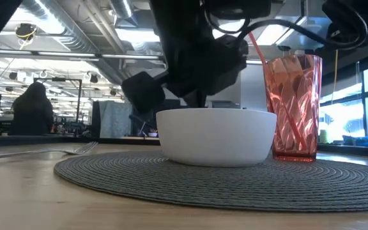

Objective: Pick & Place Utensil
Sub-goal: Put the silver spoon into the white bowl

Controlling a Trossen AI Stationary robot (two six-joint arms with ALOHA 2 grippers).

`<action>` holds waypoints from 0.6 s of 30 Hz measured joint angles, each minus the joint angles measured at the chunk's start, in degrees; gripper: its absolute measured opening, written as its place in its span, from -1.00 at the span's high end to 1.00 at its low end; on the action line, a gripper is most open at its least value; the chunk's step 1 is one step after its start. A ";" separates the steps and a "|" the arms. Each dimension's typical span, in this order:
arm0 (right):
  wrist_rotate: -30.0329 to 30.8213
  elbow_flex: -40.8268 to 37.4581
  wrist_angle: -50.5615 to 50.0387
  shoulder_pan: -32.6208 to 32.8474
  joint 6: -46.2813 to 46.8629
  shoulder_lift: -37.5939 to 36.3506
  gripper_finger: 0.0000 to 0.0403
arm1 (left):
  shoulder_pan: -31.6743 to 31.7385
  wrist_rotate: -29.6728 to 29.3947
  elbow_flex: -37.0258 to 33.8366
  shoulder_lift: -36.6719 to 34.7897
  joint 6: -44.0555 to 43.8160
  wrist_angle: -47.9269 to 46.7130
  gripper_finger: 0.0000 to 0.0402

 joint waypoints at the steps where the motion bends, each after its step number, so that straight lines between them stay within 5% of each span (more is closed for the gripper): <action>1: 0.00 0.00 -0.02 -0.01 0.00 0.00 0.90 | 0.00 0.28 0.01 0.16 -0.07 -0.09 0.96; 18: 0.00 0.00 -0.20 0.00 -0.22 0.00 0.90 | -0.07 6.61 0.01 0.24 -0.58 -0.73 0.91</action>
